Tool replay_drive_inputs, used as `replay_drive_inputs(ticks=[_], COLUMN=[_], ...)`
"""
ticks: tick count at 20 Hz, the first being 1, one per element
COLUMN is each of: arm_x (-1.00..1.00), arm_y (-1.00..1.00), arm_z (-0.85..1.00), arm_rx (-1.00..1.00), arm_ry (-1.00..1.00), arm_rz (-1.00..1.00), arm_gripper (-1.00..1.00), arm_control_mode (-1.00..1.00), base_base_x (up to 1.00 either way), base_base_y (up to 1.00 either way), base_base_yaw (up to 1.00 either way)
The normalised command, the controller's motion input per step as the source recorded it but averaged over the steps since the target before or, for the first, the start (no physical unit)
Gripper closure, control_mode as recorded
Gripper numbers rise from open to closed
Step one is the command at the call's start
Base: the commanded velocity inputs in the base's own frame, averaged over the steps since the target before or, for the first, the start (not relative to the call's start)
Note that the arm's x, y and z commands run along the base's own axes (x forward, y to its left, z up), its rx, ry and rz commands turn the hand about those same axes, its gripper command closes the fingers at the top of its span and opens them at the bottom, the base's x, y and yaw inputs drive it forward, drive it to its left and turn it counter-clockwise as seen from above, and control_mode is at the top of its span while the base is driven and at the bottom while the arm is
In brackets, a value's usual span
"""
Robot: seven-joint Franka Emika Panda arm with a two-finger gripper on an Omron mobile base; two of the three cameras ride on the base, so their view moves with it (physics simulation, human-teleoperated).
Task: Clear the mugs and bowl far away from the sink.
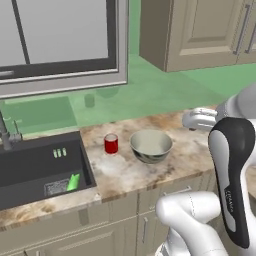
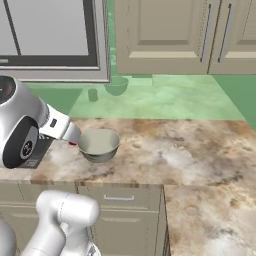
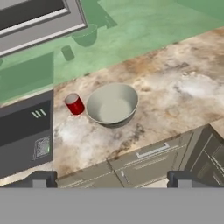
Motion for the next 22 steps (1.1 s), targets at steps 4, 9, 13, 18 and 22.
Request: replay_drive_inputs(ticks=[4, 9, 13, 18, 22], arm_x=[0.00, 0.00, 0.06, 0.04, 0.14], arm_y=[0.00, 0.00, -0.07, -0.24, -0.33], arm_z=[0.00, 0.00, -0.39, -0.44, -0.28], arm_rx=[0.00, 0.00, 0.03, 0.04, 0.03], arm_ry=[0.00, 0.00, 0.18, 0.22, 0.07], arm_rz=[0.00, 0.00, -0.09, -0.02, 0.00], arm_gripper=[-1.00, -1.00, -1.00, -1.00, -1.00], arm_control_mode=[1.00, 1.00, -1.00, -1.00, -1.00], base_base_x=[0.06, 0.02, 0.00, 0.00, 0.00], base_base_y=[0.00, 0.00, 0.00, 0.00, 0.00], base_base_yaw=[-0.12, -0.07, 0.00, 0.00, 0.00])
